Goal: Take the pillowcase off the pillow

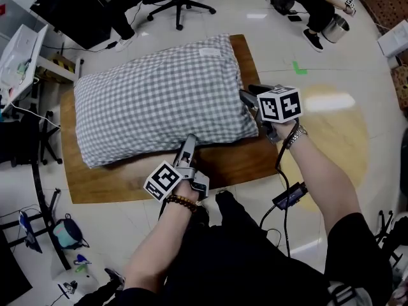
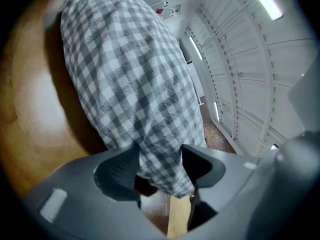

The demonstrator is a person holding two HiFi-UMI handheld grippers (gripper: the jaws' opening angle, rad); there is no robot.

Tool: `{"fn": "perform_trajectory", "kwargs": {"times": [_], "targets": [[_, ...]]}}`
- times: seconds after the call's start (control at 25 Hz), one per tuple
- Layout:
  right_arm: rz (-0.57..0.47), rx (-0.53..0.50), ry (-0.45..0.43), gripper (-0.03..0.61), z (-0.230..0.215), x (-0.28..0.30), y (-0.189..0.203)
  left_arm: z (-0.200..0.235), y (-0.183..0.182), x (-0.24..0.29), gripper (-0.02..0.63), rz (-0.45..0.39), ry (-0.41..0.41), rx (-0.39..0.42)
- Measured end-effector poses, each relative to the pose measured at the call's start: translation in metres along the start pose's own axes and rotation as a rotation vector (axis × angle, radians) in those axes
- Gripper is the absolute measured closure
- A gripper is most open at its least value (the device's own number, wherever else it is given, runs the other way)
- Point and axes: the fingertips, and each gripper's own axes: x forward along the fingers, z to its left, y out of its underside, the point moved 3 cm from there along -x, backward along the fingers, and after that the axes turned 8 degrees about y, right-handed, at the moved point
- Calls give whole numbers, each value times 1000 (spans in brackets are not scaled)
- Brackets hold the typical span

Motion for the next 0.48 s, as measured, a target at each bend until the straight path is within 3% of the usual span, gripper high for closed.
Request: {"fn": "perform_trajectory", "kwargs": {"times": [0.2, 0.36, 0.4, 0.48], "targets": [[44, 129, -129, 365, -1, 23, 3, 1, 0, 8, 359, -12, -16, 13], [81, 192, -195, 358, -1, 38, 9, 3, 0, 10, 417, -27, -23, 23], [87, 195, -206, 371, 0, 40, 10, 4, -1, 9, 435, -31, -22, 25], [89, 190, -216, 472, 2, 42, 10, 4, -1, 8, 486, -38, -22, 30]]}}
